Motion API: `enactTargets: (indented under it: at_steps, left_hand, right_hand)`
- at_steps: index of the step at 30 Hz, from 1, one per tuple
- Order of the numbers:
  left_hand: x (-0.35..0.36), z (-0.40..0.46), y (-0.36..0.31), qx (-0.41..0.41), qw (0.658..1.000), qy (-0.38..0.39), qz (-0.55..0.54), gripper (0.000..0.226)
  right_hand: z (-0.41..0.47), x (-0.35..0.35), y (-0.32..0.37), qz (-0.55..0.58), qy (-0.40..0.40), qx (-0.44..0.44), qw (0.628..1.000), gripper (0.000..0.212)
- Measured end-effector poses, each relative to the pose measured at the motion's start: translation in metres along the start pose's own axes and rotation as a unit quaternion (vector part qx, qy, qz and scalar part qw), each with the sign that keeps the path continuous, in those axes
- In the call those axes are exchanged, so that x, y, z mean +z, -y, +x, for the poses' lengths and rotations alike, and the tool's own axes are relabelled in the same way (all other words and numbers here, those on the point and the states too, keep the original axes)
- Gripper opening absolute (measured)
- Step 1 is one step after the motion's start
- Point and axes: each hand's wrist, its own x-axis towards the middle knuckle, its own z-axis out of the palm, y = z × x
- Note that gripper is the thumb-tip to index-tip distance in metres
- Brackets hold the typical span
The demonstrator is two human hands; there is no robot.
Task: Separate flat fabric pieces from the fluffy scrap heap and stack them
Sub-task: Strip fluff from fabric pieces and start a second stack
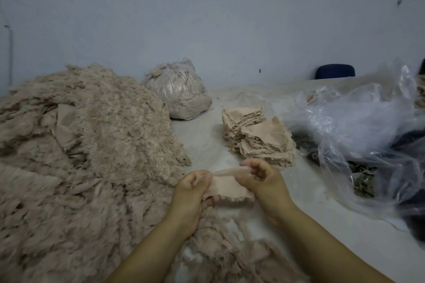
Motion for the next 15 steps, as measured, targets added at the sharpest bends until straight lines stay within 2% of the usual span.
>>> enactTargets:
  at_steps: [2, 4, 6, 8, 10, 12, 14, 15]
  left_hand:
    - [0.0, 0.002, 0.0, 0.009, 0.999, -0.018, 0.031, 0.011]
    - [-0.003, 0.003, 0.002, 0.031, 0.992, -0.035, 0.121, 0.023]
    - [-0.007, 0.004, -0.001, 0.048, 0.972, -0.019, 0.23, 0.035]
    - [-0.012, 0.007, -0.008, 0.086, 0.93, 0.021, 0.355, 0.037]
    - [-0.019, 0.009, -0.021, 0.175, 0.861, 0.055, 0.475, 0.027]
    - [-0.03, 0.01, -0.036, 0.212, 0.82, 0.098, 0.523, 0.022]
    - [-0.045, 0.011, -0.049, 0.154, 0.781, 0.201, 0.57, 0.024]
    - [-0.052, 0.011, -0.054, 0.11, 0.735, 0.252, 0.62, 0.029]
  right_hand:
    - [0.008, -0.006, -0.004, -0.012, -0.03, -0.023, 0.999, 0.027]
    - [0.014, -0.014, -0.011, -0.118, -0.045, -0.047, 0.991, 0.027]
    - [0.017, -0.021, -0.018, -0.258, -0.06, -0.054, 0.963, 0.027]
    - [0.014, -0.024, -0.018, -0.294, -0.051, -0.071, 0.952, 0.028]
    - [0.009, -0.022, -0.016, -0.325, 0.038, -0.117, 0.938, 0.027]
    - [0.003, -0.017, -0.015, -0.374, 0.181, -0.126, 0.901, 0.017]
    - [-0.004, -0.014, -0.01, -0.384, 0.283, -0.066, 0.877, 0.005]
    - [-0.006, -0.014, -0.006, -0.373, 0.307, -0.035, 0.875, 0.008]
